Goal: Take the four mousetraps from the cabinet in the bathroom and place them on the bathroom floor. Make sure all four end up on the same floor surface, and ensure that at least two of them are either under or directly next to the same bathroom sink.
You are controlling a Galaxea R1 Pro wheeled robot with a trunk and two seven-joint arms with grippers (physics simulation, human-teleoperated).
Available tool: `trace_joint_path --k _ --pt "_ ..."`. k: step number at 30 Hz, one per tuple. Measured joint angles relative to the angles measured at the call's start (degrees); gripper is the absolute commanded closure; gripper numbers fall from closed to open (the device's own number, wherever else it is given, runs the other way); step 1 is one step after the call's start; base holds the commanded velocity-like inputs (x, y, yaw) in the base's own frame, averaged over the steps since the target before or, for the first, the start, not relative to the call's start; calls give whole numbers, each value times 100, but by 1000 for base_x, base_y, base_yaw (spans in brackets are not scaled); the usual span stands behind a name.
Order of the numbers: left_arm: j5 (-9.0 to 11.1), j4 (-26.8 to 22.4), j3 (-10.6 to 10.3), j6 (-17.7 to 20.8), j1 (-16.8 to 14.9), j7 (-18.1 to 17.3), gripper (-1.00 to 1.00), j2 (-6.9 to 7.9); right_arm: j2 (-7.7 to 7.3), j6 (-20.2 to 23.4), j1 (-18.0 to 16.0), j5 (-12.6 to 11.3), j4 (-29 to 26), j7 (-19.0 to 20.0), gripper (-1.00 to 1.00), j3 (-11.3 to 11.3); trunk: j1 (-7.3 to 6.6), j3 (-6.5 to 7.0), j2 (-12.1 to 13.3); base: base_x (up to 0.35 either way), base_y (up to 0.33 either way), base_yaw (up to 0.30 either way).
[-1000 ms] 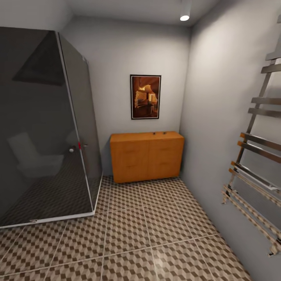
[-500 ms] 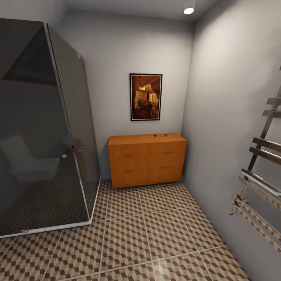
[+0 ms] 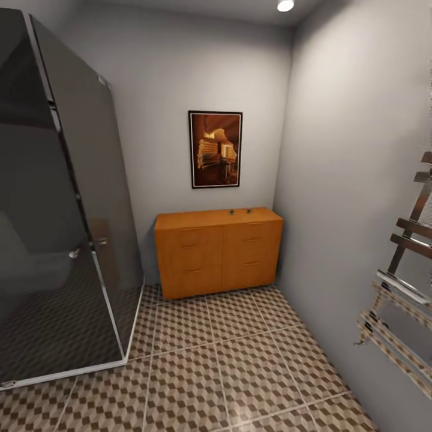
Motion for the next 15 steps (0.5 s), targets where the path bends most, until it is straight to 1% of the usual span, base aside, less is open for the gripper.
trace_joint_path --k 10,15 --pt "-4 0 0 0 0 0 -100 -6 2 1 0 -1 0 -1 -100 -1 0 0 0 323 0 -235" --pt "-2 -1 0 0 1 0 -100 -1 -1 1 0 -1 0 -1 -100 -3 0 0 0 323 0 -120"
